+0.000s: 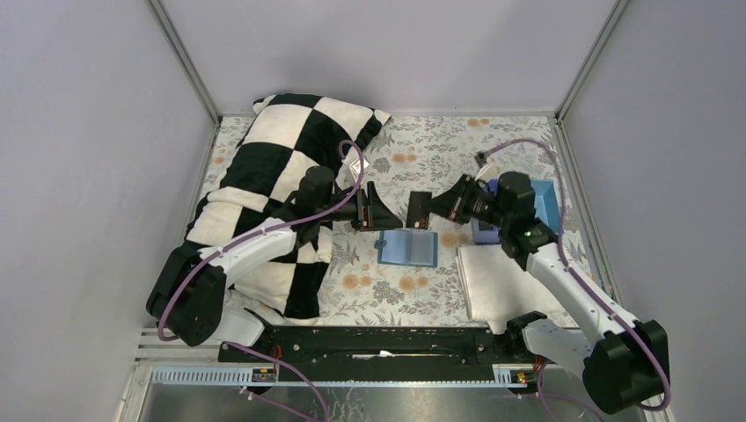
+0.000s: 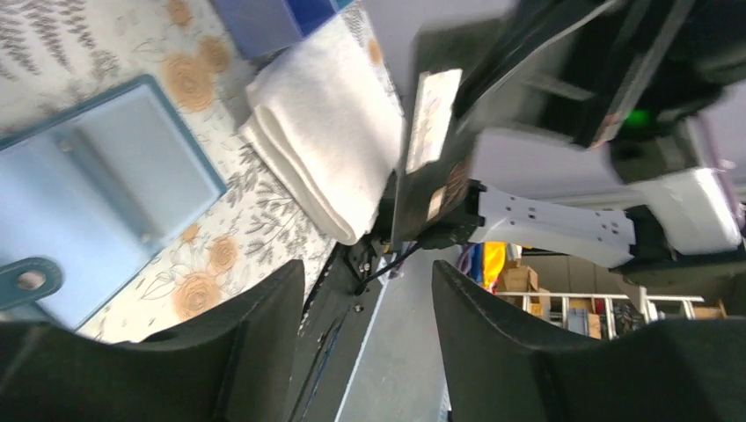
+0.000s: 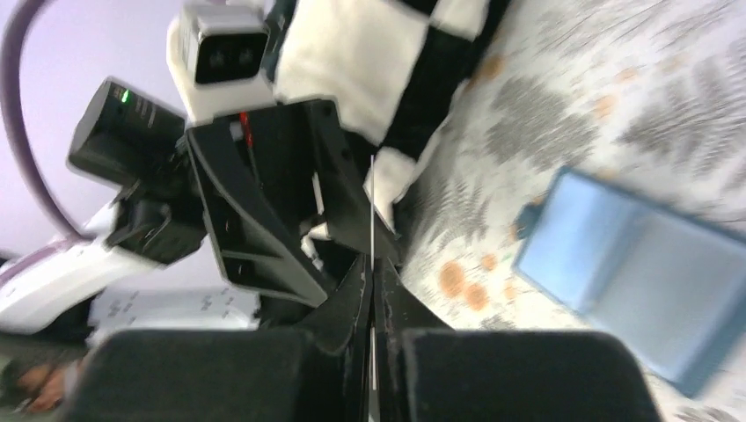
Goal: Take the credit cards out of the card holder
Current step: Place the credit card in the storage box.
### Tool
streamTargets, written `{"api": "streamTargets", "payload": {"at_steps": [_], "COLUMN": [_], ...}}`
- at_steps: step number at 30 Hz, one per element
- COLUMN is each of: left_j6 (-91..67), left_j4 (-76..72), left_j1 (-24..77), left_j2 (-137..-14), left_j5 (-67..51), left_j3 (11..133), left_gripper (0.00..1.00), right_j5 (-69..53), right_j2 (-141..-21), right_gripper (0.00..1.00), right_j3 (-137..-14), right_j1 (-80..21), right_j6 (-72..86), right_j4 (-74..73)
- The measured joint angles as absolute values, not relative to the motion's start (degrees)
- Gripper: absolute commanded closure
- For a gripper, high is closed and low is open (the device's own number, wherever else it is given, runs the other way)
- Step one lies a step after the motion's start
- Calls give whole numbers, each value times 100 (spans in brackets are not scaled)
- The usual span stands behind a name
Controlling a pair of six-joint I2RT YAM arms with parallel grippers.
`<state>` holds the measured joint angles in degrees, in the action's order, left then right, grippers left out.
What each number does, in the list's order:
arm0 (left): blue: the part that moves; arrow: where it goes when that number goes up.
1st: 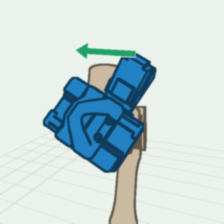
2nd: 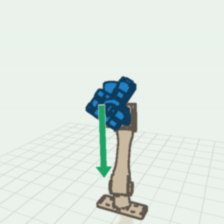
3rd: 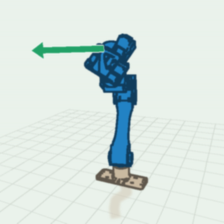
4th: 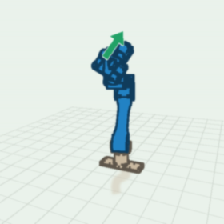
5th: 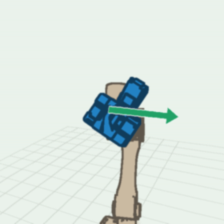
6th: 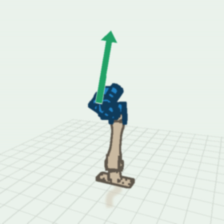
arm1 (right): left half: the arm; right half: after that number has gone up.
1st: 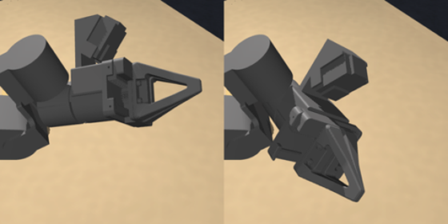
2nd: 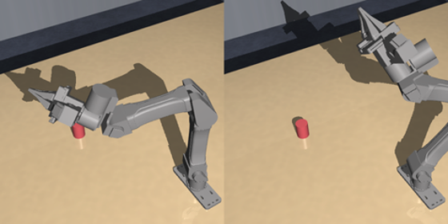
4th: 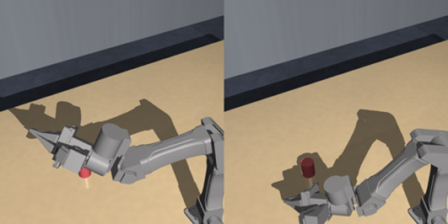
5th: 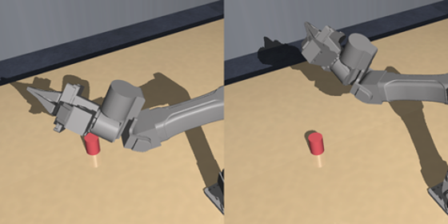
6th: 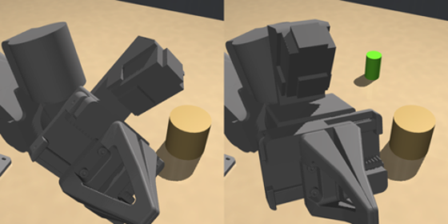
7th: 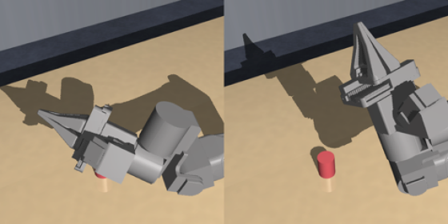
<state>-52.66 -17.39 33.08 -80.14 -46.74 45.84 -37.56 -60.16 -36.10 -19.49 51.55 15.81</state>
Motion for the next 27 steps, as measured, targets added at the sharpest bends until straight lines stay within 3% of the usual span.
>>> {"api": "streamTargets", "payload": {"at_steps": [5, 12, 19, 27], "left_j6": [-4458, -3629, -3350, -3194], "left_j4": [-445, 709, 1098, 1109], "left_j1": [3264, 3052, 2993, 2993], "left_j2": [-7992, -7872, -7878, -8038], "left_j5": [-4106, -3540, -3444, -3498], "left_j3": [5061, 5205, 5207, 5282], "left_gripper": [37, 36, 36, 36], "right_j5": [-1879, 548, 1216, 991], "right_j2": [-5892, -6753, -8219, -8678], "right_gripper": [100, 100, 100, 100], "right_j3": [-5284, -6191, -6265, -6289], "right_j1": [-1667, -1280, -976, -648], "right_j6": [3420, 2032, 1468, 1087], "right_j4": [-1050, -2611, -3009, -2930]}}
